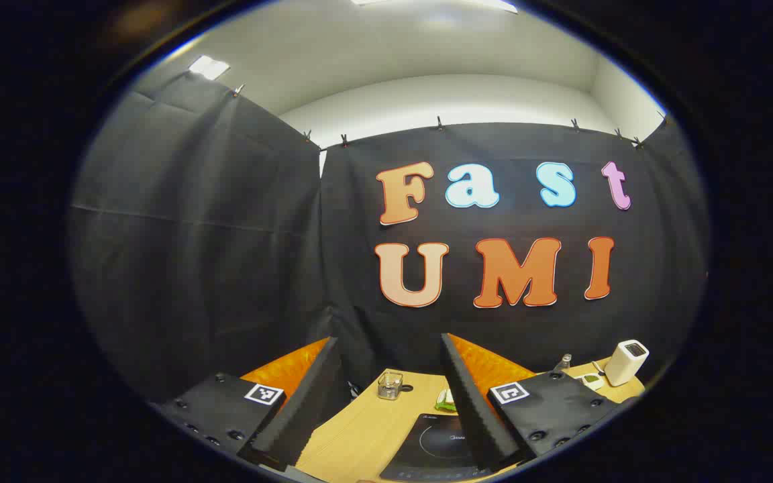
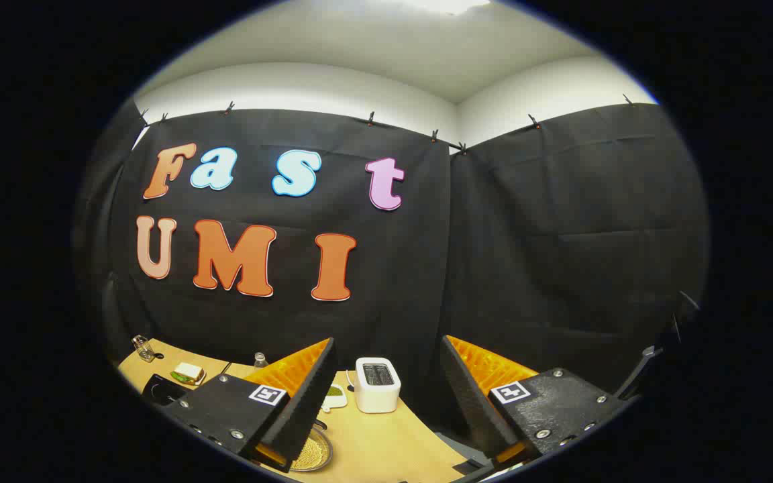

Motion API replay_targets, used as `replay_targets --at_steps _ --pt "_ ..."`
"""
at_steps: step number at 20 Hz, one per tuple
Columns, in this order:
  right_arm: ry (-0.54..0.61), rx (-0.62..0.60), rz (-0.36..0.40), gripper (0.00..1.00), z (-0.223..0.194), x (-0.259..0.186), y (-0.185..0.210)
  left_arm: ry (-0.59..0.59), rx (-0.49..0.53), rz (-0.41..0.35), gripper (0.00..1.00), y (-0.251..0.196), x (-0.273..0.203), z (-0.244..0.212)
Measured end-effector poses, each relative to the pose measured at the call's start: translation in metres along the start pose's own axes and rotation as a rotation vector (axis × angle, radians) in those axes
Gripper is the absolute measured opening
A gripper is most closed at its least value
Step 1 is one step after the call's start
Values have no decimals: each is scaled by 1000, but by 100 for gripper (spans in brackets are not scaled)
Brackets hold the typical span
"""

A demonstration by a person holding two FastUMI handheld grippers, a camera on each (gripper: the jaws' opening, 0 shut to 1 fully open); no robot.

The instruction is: First push the handle of the pot to place it horizontally, then grasp the pot with both hands and set it on the induction cooktop.

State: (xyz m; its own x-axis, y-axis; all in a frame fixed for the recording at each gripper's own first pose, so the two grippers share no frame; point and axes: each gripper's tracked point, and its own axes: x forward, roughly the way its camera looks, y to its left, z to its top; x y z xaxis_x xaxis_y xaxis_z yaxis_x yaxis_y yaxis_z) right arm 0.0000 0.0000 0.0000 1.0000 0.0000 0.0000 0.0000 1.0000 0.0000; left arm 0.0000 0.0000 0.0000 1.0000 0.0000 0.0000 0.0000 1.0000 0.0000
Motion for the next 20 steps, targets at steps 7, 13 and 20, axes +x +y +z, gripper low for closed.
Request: replay_targets --at_steps 7,13,20 --pt "0 -2 -1 95 0 5 -9 -8 -3 15 96 -4 -1 4" --pt "22 26 0 95 -8 8 -3 -18 -1 5 96 -5 5 10" --pt "33 42 11 95 -10 7 23 -29 2 0 96 10 25 18"
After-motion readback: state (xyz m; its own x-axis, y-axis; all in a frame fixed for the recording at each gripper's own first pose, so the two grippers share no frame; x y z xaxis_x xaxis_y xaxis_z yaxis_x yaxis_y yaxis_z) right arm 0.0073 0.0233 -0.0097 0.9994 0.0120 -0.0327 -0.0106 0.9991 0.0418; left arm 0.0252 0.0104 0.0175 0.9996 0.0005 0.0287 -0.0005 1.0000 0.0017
